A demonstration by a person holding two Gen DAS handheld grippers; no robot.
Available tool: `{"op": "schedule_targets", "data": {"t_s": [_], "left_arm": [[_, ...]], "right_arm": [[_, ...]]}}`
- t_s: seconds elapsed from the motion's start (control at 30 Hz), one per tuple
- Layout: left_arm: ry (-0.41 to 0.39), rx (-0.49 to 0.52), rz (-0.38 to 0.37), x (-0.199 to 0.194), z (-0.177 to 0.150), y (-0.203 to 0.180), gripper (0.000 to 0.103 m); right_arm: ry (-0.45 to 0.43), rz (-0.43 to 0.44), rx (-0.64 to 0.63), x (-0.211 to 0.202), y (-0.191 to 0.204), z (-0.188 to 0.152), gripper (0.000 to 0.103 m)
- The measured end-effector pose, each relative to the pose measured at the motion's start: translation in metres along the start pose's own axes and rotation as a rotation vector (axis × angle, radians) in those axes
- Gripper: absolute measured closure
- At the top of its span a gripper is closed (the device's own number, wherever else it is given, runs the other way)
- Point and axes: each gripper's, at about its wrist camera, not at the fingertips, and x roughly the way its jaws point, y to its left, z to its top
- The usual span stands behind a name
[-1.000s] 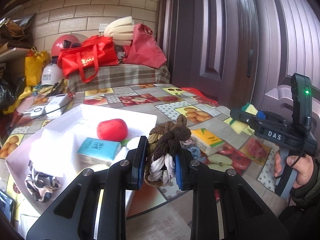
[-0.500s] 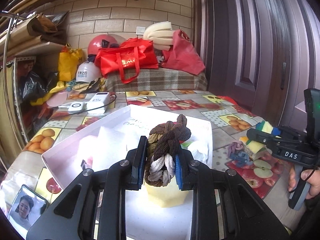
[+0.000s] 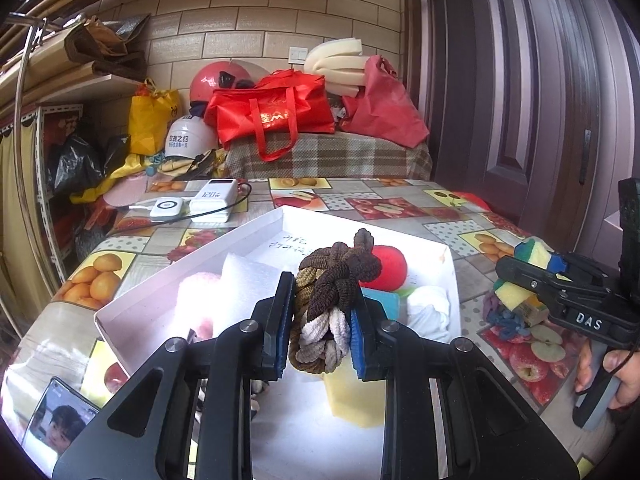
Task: Organize soft objects
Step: 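Carry the rope bundle and sponge over the white box with both grippers, then open both grippers to drop the rope bundle and sponge into the box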
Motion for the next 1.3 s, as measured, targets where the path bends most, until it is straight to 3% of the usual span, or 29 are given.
{"op": "schedule_targets", "data": {"t_s": [0.13,0.23,0.4,0.57,0.67,0.9,1.07,1.17,1.23,1.27,1.3], "left_arm": [[-0.007,-0.012,0.027,0.007,0.004,0.008,0.080],[0.017,-0.016,0.054,0.019,0.007,0.015,0.080],[0.094,-0.092,0.059,0.043,0.011,0.039,0.080],[0.109,-0.148,0.065,0.052,0.013,0.054,0.080],[0.080,-0.119,0.083,0.046,0.014,0.047,0.080],[0.049,0.065,0.155,0.043,0.013,0.013,0.079],[0.058,0.060,0.175,0.045,0.013,0.015,0.078],[0.051,0.054,0.198,0.044,0.013,0.016,0.068],[0.033,0.045,0.217,0.041,0.013,0.017,0.057],[0.013,0.036,0.226,0.037,0.013,0.019,0.041],[0.002,0.028,0.227,0.035,0.013,0.020,0.011]], "right_arm": [[-0.052,0.041,-0.082,0.006,0.026,0.004,0.047],[-0.043,0.079,-0.109,0.018,0.039,0.009,0.047],[0.053,0.117,-0.083,0.057,0.047,0.018,0.047],[0.127,0.097,-0.043,0.087,0.045,0.025,0.047],[0.118,0.065,-0.027,0.092,0.042,0.028,0.047],[0.134,0.034,0.019,0.103,0.034,0.031,0.047],[0.107,0.026,-0.038,0.097,0.045,0.032,0.045],[0.095,0.019,-0.072,0.096,0.051,0.033,0.044],[0.094,0.019,-0.077,0.097,0.051,0.034,0.032],[0.093,0.016,-0.073,0.096,0.050,0.034,0.017],[0.089,0.014,-0.068,0.095,0.051,0.034,0.016]]}}
